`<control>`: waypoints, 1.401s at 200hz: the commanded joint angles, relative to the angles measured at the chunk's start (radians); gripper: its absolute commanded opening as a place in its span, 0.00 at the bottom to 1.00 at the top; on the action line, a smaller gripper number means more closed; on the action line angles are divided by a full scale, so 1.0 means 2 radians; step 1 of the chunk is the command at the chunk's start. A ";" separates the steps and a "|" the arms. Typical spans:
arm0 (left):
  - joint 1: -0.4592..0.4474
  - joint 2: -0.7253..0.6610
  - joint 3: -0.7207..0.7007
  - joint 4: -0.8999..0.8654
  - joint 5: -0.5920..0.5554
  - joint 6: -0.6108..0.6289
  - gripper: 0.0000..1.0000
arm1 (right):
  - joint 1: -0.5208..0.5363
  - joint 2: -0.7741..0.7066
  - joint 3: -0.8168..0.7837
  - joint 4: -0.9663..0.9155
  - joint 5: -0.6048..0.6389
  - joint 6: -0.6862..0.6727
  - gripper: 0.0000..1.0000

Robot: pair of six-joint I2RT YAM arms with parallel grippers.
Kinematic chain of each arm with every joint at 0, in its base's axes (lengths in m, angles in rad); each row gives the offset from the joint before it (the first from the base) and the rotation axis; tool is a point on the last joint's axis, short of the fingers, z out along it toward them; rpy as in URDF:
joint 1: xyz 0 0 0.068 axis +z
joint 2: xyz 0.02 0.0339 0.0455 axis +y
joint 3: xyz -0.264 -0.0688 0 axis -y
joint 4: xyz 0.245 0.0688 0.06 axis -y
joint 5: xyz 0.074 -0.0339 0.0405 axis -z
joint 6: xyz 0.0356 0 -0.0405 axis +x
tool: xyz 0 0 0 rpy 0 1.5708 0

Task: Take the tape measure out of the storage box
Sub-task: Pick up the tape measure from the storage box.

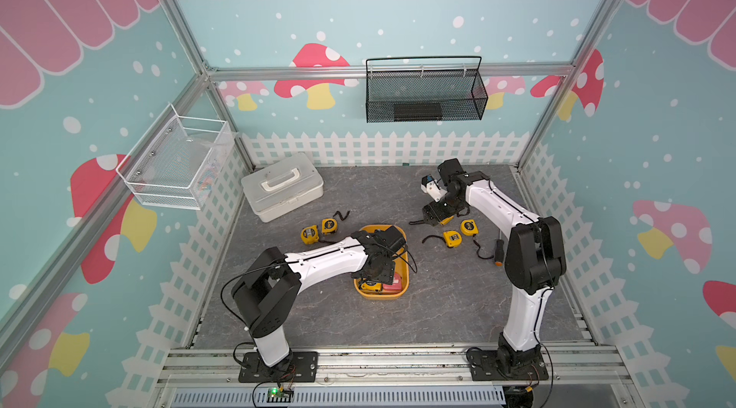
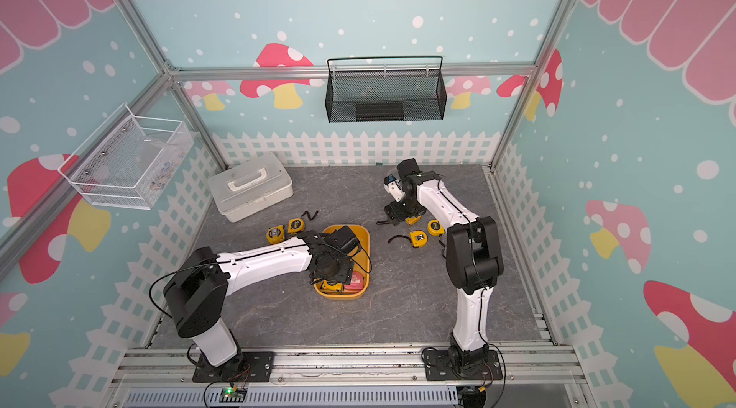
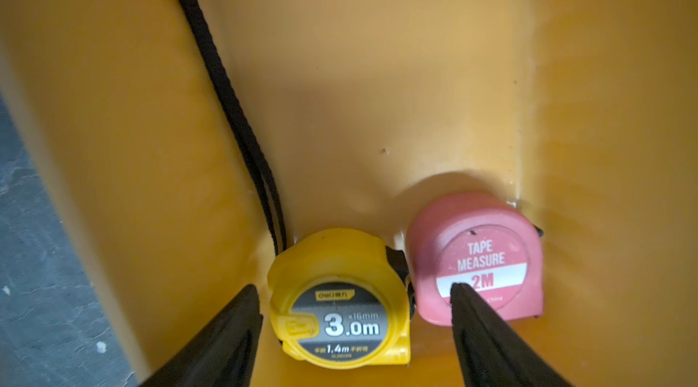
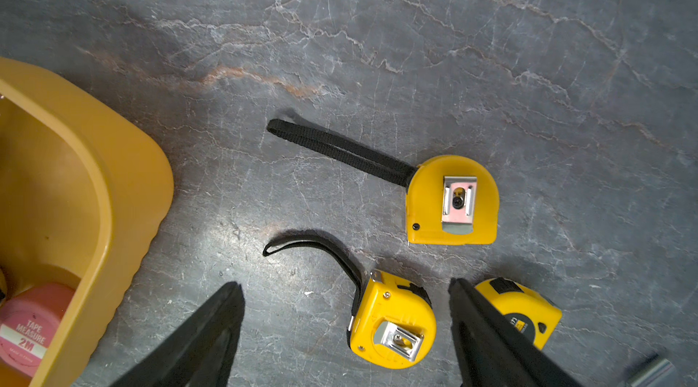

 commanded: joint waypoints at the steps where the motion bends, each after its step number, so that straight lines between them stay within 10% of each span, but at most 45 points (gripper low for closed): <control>1: -0.001 0.010 0.011 -0.010 -0.007 -0.012 0.80 | -0.001 0.008 -0.007 0.002 -0.009 -0.003 0.86; 280: 0.014 0.070 0.053 -0.003 -0.054 0.000 0.68 | -0.002 0.008 -0.030 0.005 -0.007 -0.005 0.86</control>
